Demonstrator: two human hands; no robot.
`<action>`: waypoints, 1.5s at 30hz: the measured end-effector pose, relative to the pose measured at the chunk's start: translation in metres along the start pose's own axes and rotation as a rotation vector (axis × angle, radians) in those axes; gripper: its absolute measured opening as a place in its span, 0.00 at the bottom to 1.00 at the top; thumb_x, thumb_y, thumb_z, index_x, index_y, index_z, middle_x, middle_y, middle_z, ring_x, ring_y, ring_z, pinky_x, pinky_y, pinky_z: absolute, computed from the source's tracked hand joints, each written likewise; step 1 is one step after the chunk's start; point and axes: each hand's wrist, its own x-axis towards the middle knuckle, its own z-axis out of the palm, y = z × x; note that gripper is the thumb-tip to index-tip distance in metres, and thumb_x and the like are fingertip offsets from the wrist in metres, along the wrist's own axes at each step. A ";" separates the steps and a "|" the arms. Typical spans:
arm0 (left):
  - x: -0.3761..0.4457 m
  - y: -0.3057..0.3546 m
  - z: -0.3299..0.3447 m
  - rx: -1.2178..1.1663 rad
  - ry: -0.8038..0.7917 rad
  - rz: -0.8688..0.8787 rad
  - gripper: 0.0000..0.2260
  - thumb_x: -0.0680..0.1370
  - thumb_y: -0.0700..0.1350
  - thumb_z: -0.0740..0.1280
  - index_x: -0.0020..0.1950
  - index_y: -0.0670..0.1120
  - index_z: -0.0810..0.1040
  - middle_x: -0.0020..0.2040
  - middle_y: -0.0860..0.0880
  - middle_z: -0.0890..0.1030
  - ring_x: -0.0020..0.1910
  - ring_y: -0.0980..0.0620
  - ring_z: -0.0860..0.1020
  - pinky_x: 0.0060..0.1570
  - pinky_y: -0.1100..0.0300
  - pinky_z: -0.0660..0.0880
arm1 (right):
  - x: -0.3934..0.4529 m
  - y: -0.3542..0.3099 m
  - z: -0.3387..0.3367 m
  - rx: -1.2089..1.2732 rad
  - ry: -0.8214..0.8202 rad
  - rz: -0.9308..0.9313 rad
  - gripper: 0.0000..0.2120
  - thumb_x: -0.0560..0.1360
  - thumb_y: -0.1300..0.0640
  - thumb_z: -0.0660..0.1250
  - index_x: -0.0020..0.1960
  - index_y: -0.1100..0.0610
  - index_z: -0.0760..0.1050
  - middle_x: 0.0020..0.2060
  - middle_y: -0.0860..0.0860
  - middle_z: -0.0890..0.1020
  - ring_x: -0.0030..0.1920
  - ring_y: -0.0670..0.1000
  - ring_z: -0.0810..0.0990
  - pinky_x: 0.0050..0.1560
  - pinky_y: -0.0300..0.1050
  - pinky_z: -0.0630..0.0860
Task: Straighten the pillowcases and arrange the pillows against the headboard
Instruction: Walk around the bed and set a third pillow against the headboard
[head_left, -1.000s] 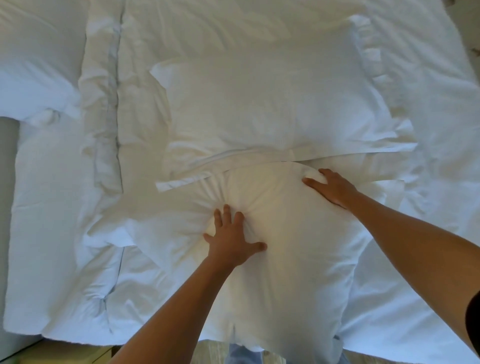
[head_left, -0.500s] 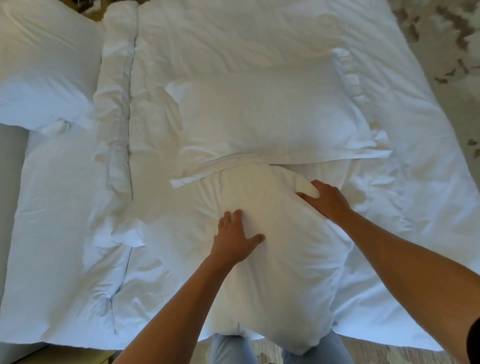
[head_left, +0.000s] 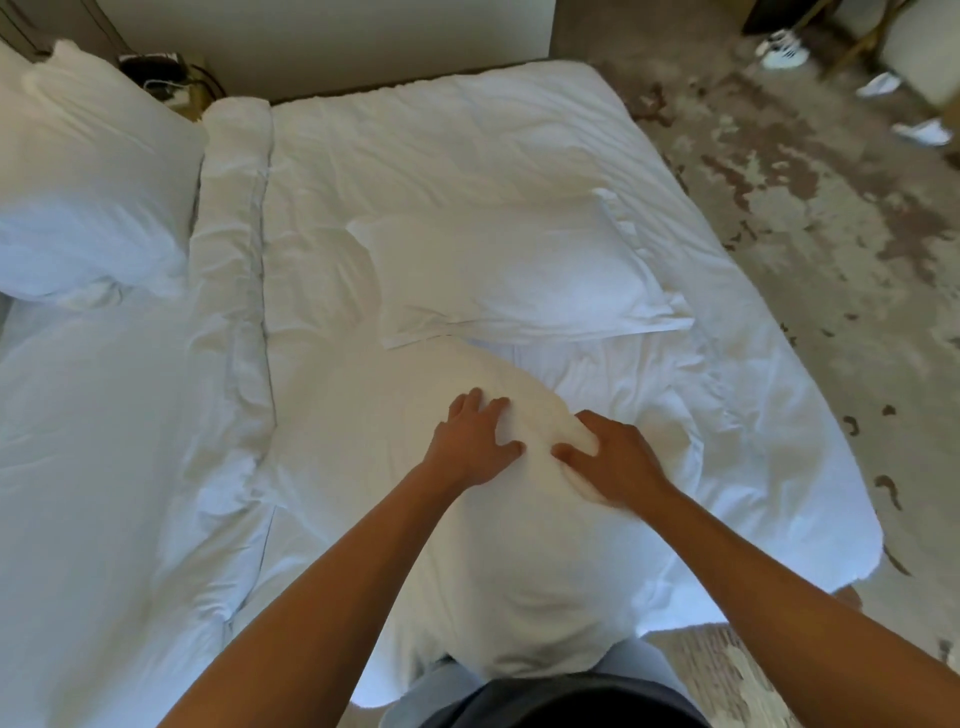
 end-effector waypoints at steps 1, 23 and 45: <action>-0.007 -0.007 -0.005 0.005 0.012 0.017 0.36 0.77 0.62 0.67 0.82 0.54 0.58 0.83 0.44 0.53 0.82 0.43 0.51 0.77 0.39 0.60 | -0.006 -0.013 -0.003 -0.001 0.025 -0.027 0.19 0.73 0.29 0.67 0.54 0.42 0.75 0.40 0.42 0.84 0.42 0.48 0.82 0.44 0.48 0.78; -0.047 -0.017 -0.088 0.213 0.106 0.477 0.47 0.68 0.70 0.71 0.80 0.53 0.59 0.80 0.49 0.64 0.79 0.46 0.62 0.74 0.40 0.62 | -0.083 -0.149 -0.105 -0.317 0.241 -0.280 0.12 0.75 0.46 0.76 0.57 0.47 0.83 0.52 0.44 0.84 0.53 0.50 0.83 0.51 0.51 0.79; 0.006 0.016 0.020 0.162 -0.106 0.251 0.33 0.74 0.63 0.69 0.77 0.55 0.68 0.78 0.53 0.66 0.77 0.50 0.65 0.75 0.44 0.63 | -0.004 -0.010 -0.010 -0.262 0.081 0.239 0.26 0.80 0.34 0.62 0.68 0.52 0.72 0.60 0.54 0.79 0.57 0.58 0.82 0.53 0.52 0.80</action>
